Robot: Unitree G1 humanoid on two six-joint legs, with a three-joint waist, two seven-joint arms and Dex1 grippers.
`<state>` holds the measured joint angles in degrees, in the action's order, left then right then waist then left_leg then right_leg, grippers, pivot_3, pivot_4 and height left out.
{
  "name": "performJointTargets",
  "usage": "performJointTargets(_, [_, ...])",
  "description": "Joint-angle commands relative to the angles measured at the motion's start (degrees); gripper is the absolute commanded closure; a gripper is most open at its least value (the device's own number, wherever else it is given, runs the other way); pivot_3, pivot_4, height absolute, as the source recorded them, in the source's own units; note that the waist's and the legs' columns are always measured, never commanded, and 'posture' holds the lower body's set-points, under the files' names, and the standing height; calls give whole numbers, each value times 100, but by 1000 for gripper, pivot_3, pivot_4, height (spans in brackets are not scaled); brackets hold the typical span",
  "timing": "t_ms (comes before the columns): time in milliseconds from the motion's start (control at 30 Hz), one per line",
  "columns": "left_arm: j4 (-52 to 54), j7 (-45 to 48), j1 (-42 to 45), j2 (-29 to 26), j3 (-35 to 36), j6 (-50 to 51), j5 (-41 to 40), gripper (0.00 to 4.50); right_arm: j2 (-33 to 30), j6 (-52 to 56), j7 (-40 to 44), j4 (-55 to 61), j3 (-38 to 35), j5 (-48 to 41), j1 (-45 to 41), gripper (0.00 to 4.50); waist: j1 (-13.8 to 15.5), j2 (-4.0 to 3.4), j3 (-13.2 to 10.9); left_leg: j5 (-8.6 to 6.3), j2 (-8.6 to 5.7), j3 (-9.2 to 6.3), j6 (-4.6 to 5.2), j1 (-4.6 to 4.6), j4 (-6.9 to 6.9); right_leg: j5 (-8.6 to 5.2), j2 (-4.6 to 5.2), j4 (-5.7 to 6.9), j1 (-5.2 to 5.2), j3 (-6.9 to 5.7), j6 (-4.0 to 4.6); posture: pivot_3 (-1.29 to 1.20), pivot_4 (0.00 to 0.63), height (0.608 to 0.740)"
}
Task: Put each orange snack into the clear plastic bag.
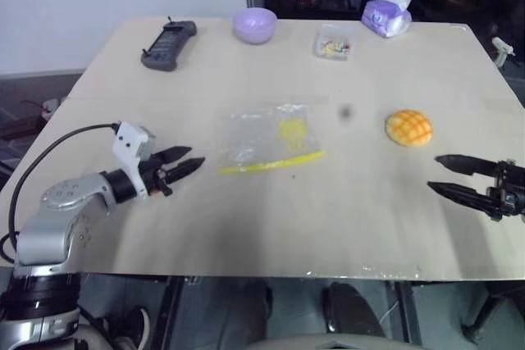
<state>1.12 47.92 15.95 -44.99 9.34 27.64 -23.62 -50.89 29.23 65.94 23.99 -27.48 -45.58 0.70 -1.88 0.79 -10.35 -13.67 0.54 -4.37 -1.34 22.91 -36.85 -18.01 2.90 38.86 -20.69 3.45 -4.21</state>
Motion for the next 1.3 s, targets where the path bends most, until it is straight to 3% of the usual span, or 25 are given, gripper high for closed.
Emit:
performJointTargets(33, [-533, -46, 380, -92, -492, -1121, 927, 2247, 31, 79, -122, 156, -31, -136, 57, 1777, 17, 3, 1, 0, 0, -2, 0, 1, 0, 0, 0, -2, 0, -3, 0, 0, 150, 740])
performJointTargets(133, [-1551, -58, 820, -260, -1072, -2678, 1947, 2247, 65, 7, -171, 113, -131, -33, 232, 1777, 63, 3, 0, 0, -1, -2, 0, 8, 0, 0, 1, -6, -5, -4, 0, 0, 150, 740])
performJointTargets(267, [-3136, -775, 1587, -391, -1727, -4972, 3296, 2247, 162, 35, -407, 328, -274, -122, 428, 1777, 100, 3, 0, 0, -2, -2, 0, 9, 0, 0, 0, -4, -10, -4, 1, 0, 150, 740])
performJointTargets(467, [-4557, -1567, 2225, -86, -1977, -6802, 3899, 2247, 158, -35, -431, 327, -355, -60, 662, 1777, 111, 4, 0, 0, -6, -3, 0, 13, -2, 0, 5, -3, -9, -6, 0, 0, 150, 740])
performJointTargets(567, [-4727, -2088, 2050, 125, -2027, -7516, 4135, 2247, 165, 33, -548, 509, -687, -154, 888, 1777, 110, 3, 1, 0, -8, -4, 0, 13, -2, 0, 7, -1, -10, -8, 0, 0, 150, 740])
performJointTargets(800, [-5237, -3075, 2281, 498, -2679, -8236, 5336, 2247, 188, 18, -615, 614, -751, -174, 1087, 1777, 117, 3, 5, 0, -10, -10, 0, 9, -10, 0, 6, 9, -2, -15, -1, 0, 150, 740])
performJointTargets(900, [-5578, -3581, 2648, 761, -2765, -8102, 5559, 1533, 139, 38, -639, 618, -821, -172, 1105, 1687, 154, 1, 7, 0, -17, -16, 1, 8, -23, 1, 11, 11, 9, -23, -3, 0, 150, 740])
performJointTargets(1033, [-5708, -4154, 2883, 632, -2771, -8145, 5808, 11, 122, 63, -660, 677, -984, -172, 1244, 1687, 167, 2, 8, 0, -19, -31, 1, 13, -34, 1, 12, 11, 15, -37, -4, 0, 150, 740])
performJointTargets(1300, [-5883, -4846, 2960, -62, -2791, -8110, 6165, 11, 172, 22, -699, 760, -1120, -171, 1499, 1687, 75, 4, 7, 1, -16, -30, 0, 15, -28, 1, 9, 11, 7, -35, -4, 0, 150, 740])
